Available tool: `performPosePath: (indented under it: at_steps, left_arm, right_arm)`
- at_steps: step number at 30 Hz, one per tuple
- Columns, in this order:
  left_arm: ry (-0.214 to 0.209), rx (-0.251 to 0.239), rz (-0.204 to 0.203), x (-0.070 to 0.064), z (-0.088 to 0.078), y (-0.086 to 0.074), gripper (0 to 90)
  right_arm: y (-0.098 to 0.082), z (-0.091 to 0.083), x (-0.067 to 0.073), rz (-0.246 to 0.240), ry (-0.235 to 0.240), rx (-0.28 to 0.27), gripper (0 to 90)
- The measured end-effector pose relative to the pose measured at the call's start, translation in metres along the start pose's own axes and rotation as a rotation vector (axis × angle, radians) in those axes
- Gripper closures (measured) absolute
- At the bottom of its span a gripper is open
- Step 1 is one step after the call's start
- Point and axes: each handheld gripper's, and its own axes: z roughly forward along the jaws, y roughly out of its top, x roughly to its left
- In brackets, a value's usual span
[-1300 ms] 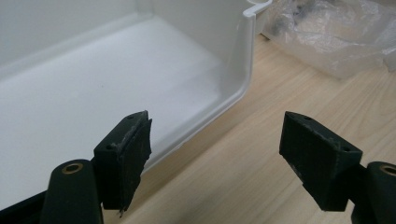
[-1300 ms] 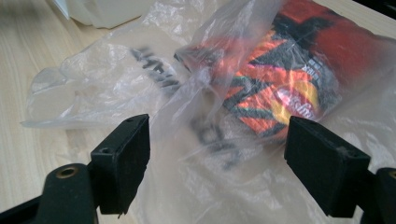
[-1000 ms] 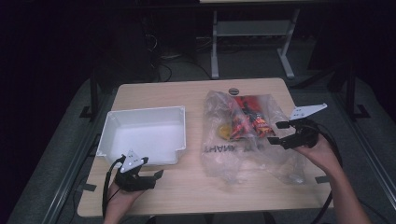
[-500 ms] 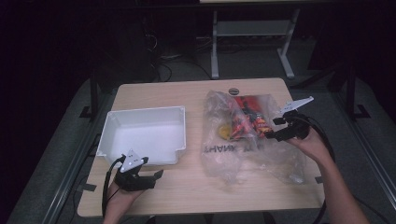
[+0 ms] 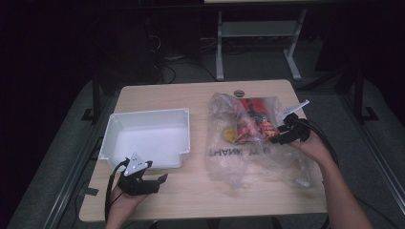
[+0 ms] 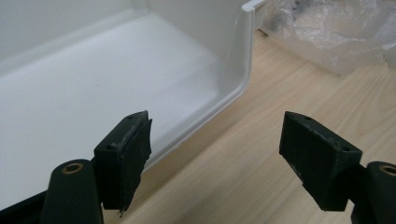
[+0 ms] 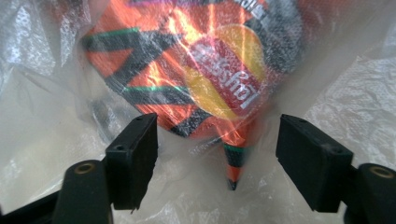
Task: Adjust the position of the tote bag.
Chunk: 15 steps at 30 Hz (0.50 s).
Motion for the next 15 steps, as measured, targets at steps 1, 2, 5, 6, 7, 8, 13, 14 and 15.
performPosePath:
  at_steps: [1,2,5,6,7,8,13,14,15]
  left_arm:
    - [0.000,-0.002,0.000,0.0001,0.0000,0.0000,24.7]
    - [0.000,0.001,0.001,0.0003,-0.0007,0.0005,24.7]
    - [0.001,-0.002,0.000,0.0002,-0.0004,0.0003,24.7]
    - [0.001,-0.002,0.000,0.0002,-0.0004,0.0003,24.7]
    - [0.000,-0.002,-0.002,0.0000,-0.0002,0.0001,24.7]
    - [0.000,0.001,0.000,0.0000,-0.0002,0.0002,24.7]
    - [-0.002,0.004,0.000,-0.0006,-0.0003,0.0002,24.8]
    - [-0.002,0.002,0.003,-0.0004,-0.0002,0.0003,24.8]
    - [-0.002,0.003,0.003,-0.0004,-0.0003,0.0004,24.8]
  right_arm:
    - [0.0000,0.0015,0.0003,-0.001,-0.001,0.007,30.4]
    - [0.0000,0.0040,0.0008,0.007,0.007,0.021,32.9]
    - [-0.0006,0.0071,0.0012,-0.007,0.009,0.038,36.5]
    - [-0.0006,0.0071,0.0012,-0.007,0.009,0.038,36.5]
    - [-0.0006,0.0075,0.0017,-0.004,0.008,0.044,37.5]
    - [-0.0009,0.0080,0.0019,-0.006,0.007,0.050,39.6]
    - [-0.0020,0.0078,0.0025,-0.001,0.020,0.059,46.0]
    - [-0.0021,0.0077,0.0026,0.001,0.019,0.061,46.5]
    - [-0.0022,0.0076,0.0027,0.003,0.018,0.063,47.1]
